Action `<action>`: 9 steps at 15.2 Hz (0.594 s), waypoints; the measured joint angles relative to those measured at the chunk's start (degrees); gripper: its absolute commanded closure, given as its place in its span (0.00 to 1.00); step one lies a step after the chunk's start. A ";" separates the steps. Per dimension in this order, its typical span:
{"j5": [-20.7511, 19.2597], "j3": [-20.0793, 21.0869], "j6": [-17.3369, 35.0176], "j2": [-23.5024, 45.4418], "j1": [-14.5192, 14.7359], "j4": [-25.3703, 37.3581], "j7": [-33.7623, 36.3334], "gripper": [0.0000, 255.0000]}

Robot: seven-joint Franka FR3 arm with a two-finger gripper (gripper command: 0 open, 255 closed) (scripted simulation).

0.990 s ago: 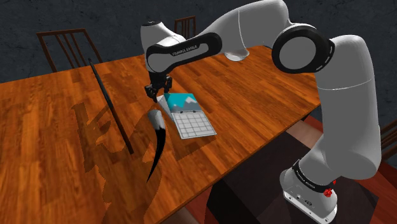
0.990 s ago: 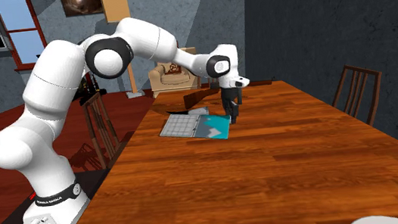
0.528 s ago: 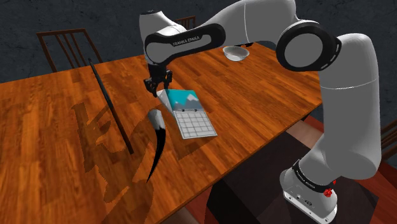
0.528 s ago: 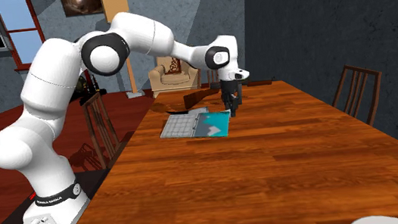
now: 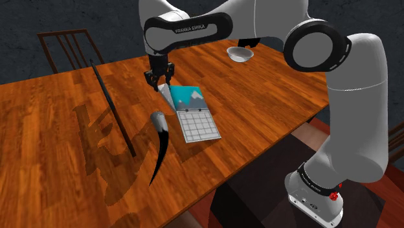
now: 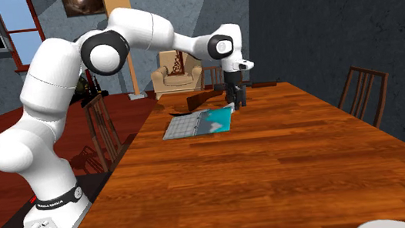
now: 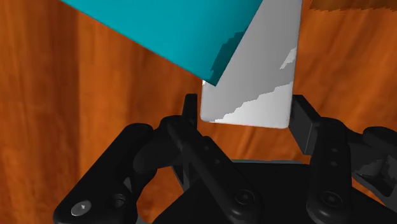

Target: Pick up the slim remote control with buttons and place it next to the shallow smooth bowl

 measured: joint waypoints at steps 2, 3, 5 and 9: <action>0.09 0.05 -1.47 -0.17 0.11 1.31 -0.11 1.00; 0.19 0.12 -2.03 -0.62 0.09 1.43 -0.11 1.00; 0.25 0.14 -3.51 -0.70 0.17 2.85 -0.29 1.00; 0.31 0.20 -6.47 -0.62 0.53 5.92 -0.43 1.00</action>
